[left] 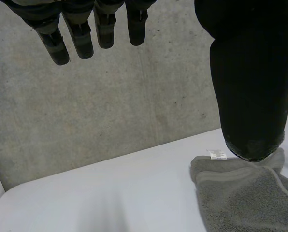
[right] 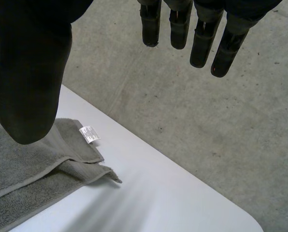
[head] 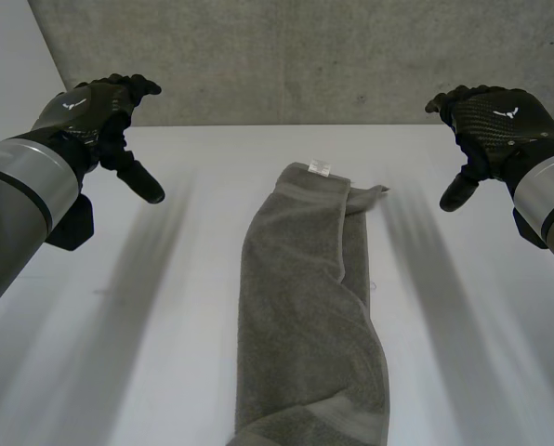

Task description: Fold the towel.

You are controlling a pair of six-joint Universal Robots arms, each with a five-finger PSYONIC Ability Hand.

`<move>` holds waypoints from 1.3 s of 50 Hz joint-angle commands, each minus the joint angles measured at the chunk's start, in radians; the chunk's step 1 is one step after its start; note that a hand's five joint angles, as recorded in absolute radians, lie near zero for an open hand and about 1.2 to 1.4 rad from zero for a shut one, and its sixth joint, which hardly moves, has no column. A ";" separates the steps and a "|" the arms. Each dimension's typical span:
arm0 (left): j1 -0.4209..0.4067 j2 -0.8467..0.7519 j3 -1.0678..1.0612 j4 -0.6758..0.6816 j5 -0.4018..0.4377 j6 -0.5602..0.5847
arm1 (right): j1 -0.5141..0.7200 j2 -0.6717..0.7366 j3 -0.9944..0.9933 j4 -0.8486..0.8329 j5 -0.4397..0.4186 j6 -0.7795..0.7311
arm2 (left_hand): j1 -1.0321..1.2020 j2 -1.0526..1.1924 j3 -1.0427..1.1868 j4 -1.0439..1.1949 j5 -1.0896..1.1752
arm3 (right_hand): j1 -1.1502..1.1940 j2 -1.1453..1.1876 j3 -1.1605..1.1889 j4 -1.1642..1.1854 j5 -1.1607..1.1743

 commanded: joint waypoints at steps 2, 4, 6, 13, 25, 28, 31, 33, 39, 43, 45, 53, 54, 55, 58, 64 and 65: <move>-0.003 0.004 -0.006 0.002 0.000 0.020 | 0.002 0.001 0.002 0.001 0.001 -0.001 | 0.002 0.011 0.010 0.008 -0.027 | -0.047 -0.077 -0.071 -0.090 -0.060; -0.003 0.004 -0.010 0.002 0.000 0.020 | 0.002 0.001 0.004 -0.001 0.001 -0.001 | 0.002 0.011 0.010 0.008 -0.027 | -0.047 -0.077 -0.071 -0.090 -0.060; -0.004 0.002 -0.010 0.002 0.000 0.021 | 0.002 0.001 0.002 -0.001 0.001 -0.003 | 0.002 0.011 0.010 0.008 -0.027 | -0.047 -0.077 -0.071 -0.090 -0.060; -0.007 -0.015 -0.010 0.008 0.000 0.023 | 0.002 0.014 0.004 0.013 0.004 -0.003 | 0.002 0.011 0.010 0.008 -0.027 | -0.047 -0.077 -0.071 -0.090 -0.060; -0.006 -0.142 -0.025 0.069 0.084 0.076 | 0.126 0.180 0.024 0.004 -0.001 0.009 | 0.003 0.012 0.011 0.009 -0.026 | -0.047 -0.077 -0.071 -0.090 -0.060; -0.007 -0.194 -0.036 0.086 0.124 0.098 | 0.156 0.246 0.029 -0.012 0.001 0.015 | 0.003 0.012 0.011 0.009 -0.026 | -0.047 -0.077 -0.071 -0.090 -0.060; -0.010 -0.251 -0.048 0.120 0.148 0.104 | 0.195 0.304 0.033 -0.057 0.007 0.031 | 0.006 0.015 0.014 0.012 -0.023 | -0.047 -0.077 -0.071 -0.090 -0.060; -0.013 -0.315 -0.054 0.173 0.171 0.106 | 0.203 0.326 0.035 -0.085 0.010 0.043 | 0.009 0.018 0.017 0.015 -0.020 | -0.047 -0.077 -0.071 -0.090 -0.060; -0.018 -0.404 -0.053 0.244 0.213 0.119 | 0.209 0.375 0.045 -0.142 0.010 0.101 | 0.038 0.047 0.046 0.044 0.009 | 0.028 -0.002 0.003 -0.016 0.014; -0.027 -0.482 -0.045 0.272 0.271 0.159 | 0.209 0.404 0.061 -0.173 0.008 0.158 | 0.053 0.062 0.060 0.059 0.024 | 0.113 0.083 0.088 0.070 0.099; -0.032 -0.504 -0.043 0.273 0.291 0.178 | 0.209 0.415 0.065 -0.183 0.008 0.176 | 0.053 0.062 0.061 0.059 0.024 | 0.128 0.098 0.103 0.084 0.114; -0.050 -0.590 -0.034 0.295 0.323 0.259 | 0.215 0.449 0.064 -0.194 0.010 0.183 | 0.053 0.062 0.061 0.059 0.024 | 0.213 0.183 0.188 0.169 0.199; -0.056 -0.599 -0.028 0.304 0.323 0.265 | 0.216 0.450 0.062 -0.194 0.010 0.183 | 0.053 0.062 0.061 0.059 0.024 | 0.245 0.215 0.220 0.202 0.231; -0.056 -0.599 -0.028 0.304 0.323 0.265 | 0.216 0.450 0.062 -0.194 0.010 0.183 | 0.053 0.062 0.061 0.059 0.024 | 0.245 0.216 0.221 0.202 0.232; -0.067 -0.610 -0.020 0.316 0.322 0.267 | 0.216 0.452 0.062 -0.194 0.008 0.183 | 0.082 0.091 0.090 0.088 0.053 | 0.304 0.274 0.279 0.260 0.290; -0.079 -0.619 -0.013 0.322 0.322 0.267 | 0.216 0.470 0.059 -0.193 0.008 0.181 | 0.223 0.232 0.230 0.229 0.194 | 0.363 0.333 0.338 0.319 0.349; -0.082 -0.622 -0.010 0.322 0.320 0.267 | 0.216 0.470 0.059 -0.193 0.008 0.181 | 0.284 0.293 0.292 0.290 0.255 | 0.363 0.333 0.338 0.319 0.349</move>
